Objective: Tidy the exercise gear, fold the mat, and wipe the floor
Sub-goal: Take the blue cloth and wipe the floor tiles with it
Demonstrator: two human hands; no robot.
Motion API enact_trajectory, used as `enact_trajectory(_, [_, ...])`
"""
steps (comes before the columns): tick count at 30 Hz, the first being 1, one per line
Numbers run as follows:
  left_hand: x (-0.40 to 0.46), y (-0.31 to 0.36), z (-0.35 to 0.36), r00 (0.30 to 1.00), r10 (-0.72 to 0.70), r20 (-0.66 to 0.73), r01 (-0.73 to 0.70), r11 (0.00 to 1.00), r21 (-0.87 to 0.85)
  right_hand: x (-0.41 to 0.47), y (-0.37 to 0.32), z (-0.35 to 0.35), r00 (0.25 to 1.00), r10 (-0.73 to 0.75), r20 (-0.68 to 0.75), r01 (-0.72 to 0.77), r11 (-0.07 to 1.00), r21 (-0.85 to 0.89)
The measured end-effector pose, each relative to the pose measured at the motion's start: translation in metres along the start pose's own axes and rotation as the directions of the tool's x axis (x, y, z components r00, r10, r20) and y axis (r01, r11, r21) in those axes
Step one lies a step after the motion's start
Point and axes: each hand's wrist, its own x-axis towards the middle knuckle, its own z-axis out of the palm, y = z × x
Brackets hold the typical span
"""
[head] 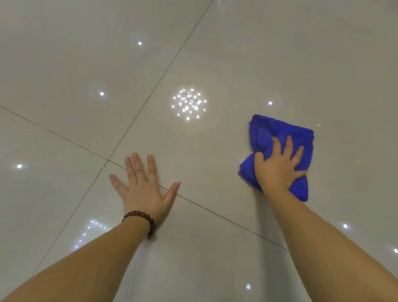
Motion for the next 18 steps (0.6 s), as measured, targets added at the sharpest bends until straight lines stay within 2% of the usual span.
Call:
enact_trajectory(1, [0.0, 0.0, 0.001, 1.0, 0.002, -0.002, -0.002, 1.0, 0.004, -0.015, -0.024, 0.01, 0.979, -0.203, 0.014, 0.204, 0.978, -0.053])
enact_trajectory(2, [0.001, 0.0, 0.002, 1.0, -0.002, -0.007, 0.002, 1.0, 0.001, -0.032, -0.048, 0.022, 0.897, -0.439, 0.05, 0.442, 0.891, -0.101])
enact_trajectory(3, [0.002, 0.0, 0.003, 1.0, -0.003, -0.014, 0.003, 1.0, -0.007, -0.049, -0.066, 0.033, 0.764, -0.638, 0.098, 0.645, 0.752, -0.139])
enact_trajectory(5, [0.002, 0.0, 0.004, 1.0, -0.007, -0.019, 0.006, 1.0, -0.029, -0.054, -0.082, 0.043, 0.52, -0.841, 0.152, 0.852, 0.496, -0.169])
enact_trajectory(6, [0.002, -0.001, 0.004, 1.0, -0.008, -0.017, 0.008, 0.999, -0.033, -0.038, -0.083, 0.041, 0.461, -0.874, 0.151, 0.883, 0.437, -0.17])
enact_trajectory(7, [0.002, -0.001, 0.004, 1.0, -0.01, -0.017, 0.009, 0.999, -0.034, -0.013, -0.08, 0.037, 0.465, -0.876, 0.131, 0.881, 0.442, -0.171])
enact_trajectory(8, [0.002, -0.001, 0.004, 1.0, -0.013, -0.019, 0.012, 0.999, -0.032, 0.015, -0.075, 0.031, 0.52, -0.849, 0.092, 0.848, 0.5, -0.176])
enact_trajectory(10, [0.001, 0.0, 0.004, 1.0, -0.018, -0.019, 0.017, 1.0, -0.015, 0.075, -0.06, 0.016, 0.719, -0.695, 0.026, 0.687, 0.705, -0.176])
enact_trajectory(12, [0.003, 0.001, 0.004, 1.0, -0.015, -0.02, 0.014, 1.0, -0.007, 0.122, -0.05, -0.003, 0.902, -0.432, -0.013, 0.427, 0.896, -0.122])
enact_trajectory(13, [0.004, 0.001, 0.004, 1.0, -0.012, -0.017, 0.012, 1.0, -0.008, 0.133, -0.055, -0.008, 0.962, -0.27, -0.043, 0.267, 0.961, -0.072])
enact_trajectory(15, [0.005, 0.001, 0.003, 1.0, -0.003, -0.007, 0.003, 1.0, 0.0, 0.129, -0.092, -0.005, 0.997, -0.013, -0.075, 0.016, 0.999, 0.036])
enact_trajectory(16, [0.005, 0.001, 0.003, 1.0, 0.002, 0.001, -0.002, 1.0, 0.005, 0.114, -0.12, 0.003, 0.995, -0.019, -0.095, 0.023, 0.999, 0.043])
enact_trajectory(17, [0.005, 0.001, 0.002, 1.0, 0.004, 0.009, -0.004, 1.0, 0.008, 0.091, -0.15, 0.014, 0.983, -0.147, -0.108, 0.15, 0.988, 0.021])
enact_trajectory(18, [0.005, 0.001, 0.002, 1.0, 0.004, 0.016, -0.005, 1.0, 0.011, 0.062, -0.179, 0.029, 0.926, -0.37, -0.08, 0.37, 0.929, -0.02])
